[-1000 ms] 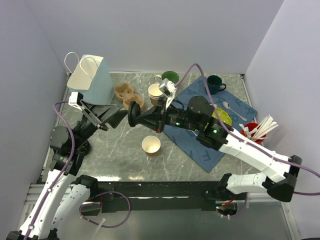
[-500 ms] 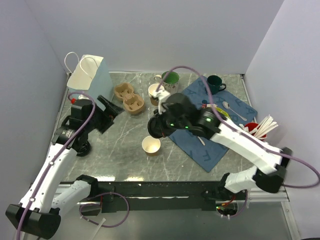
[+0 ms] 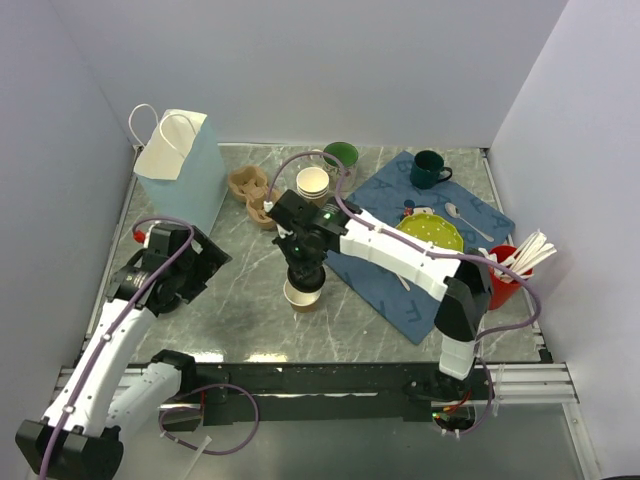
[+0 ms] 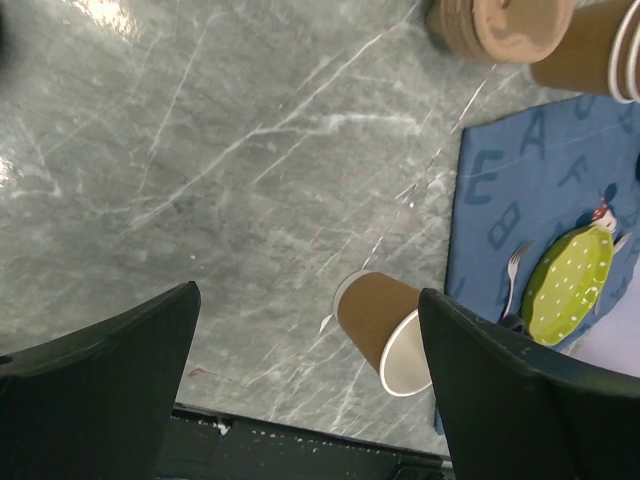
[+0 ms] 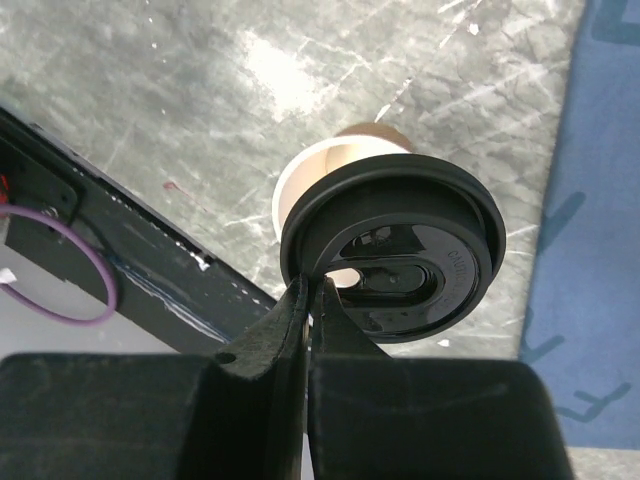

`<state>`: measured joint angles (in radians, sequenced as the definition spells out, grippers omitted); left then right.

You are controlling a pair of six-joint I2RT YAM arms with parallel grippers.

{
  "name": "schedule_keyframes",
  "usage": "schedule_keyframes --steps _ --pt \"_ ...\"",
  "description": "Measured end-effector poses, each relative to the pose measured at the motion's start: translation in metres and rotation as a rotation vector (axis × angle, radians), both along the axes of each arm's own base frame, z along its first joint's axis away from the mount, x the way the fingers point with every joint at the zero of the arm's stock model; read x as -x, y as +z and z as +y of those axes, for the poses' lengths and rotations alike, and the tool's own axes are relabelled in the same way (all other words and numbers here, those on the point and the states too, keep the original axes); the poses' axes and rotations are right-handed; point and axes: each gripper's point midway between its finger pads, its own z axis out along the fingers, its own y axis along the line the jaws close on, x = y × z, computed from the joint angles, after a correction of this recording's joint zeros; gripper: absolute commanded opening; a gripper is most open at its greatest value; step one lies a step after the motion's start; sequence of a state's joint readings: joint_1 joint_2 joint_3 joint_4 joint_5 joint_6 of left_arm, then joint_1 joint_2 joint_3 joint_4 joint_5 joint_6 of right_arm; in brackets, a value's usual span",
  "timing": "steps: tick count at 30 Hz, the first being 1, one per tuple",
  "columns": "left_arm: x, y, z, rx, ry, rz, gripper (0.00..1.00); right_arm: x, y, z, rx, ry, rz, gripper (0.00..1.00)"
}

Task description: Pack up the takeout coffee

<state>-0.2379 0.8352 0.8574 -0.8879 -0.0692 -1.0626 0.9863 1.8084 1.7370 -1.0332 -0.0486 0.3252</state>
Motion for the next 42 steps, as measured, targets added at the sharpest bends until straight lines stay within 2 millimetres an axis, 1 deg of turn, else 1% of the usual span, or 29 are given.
schedule_keyframes --steps 5,9,13,15,21,27,30,33,34,35,37,42 --pt "0.0 0.007 0.007 -0.017 0.014 -0.034 0.97 0.001 -0.006 0.007 0.02 -0.027 0.032 0.0" --pt "0.0 0.004 0.011 -0.04 0.016 -0.019 0.97 0.007 -0.013 0.009 0.07 -0.038 0.047 0.0" --pt "0.0 0.001 0.012 -0.053 0.01 -0.01 0.97 0.015 -0.025 0.01 0.116 -0.038 0.068 0.0" --pt "0.0 -0.001 0.013 -0.058 0.007 -0.004 0.97 0.018 -0.027 0.011 0.121 -0.038 0.072 0.0" --pt "-0.002 -0.006 0.013 -0.067 0.004 0.019 0.97 0.017 -0.03 0.012 0.129 -0.052 0.073 0.0" --pt "-0.004 -0.008 0.012 -0.069 0.002 0.026 0.97 0.016 -0.043 0.017 0.152 -0.062 0.09 0.0" --pt "-0.004 -0.009 0.012 -0.069 0.003 0.03 0.97 0.014 -0.041 0.02 0.147 -0.065 0.087 0.0" --pt "-0.006 -0.009 0.012 -0.068 0.003 0.028 0.97 0.011 -0.037 0.024 0.133 -0.071 0.082 0.08" --pt "-0.006 -0.009 0.012 -0.066 0.003 0.027 0.97 0.011 -0.036 0.025 0.129 -0.073 0.081 0.14" --pt "-0.007 -0.008 0.011 -0.065 0.001 0.026 0.97 0.011 -0.036 0.026 0.128 -0.076 0.082 0.18" --pt "-0.007 -0.008 0.01 -0.06 -0.002 0.023 0.97 0.011 -0.036 0.025 0.128 -0.082 0.086 0.2" --pt "-0.008 -0.008 0.007 -0.048 -0.016 0.024 0.97 0.016 -0.034 0.024 0.132 -0.092 0.11 0.21"
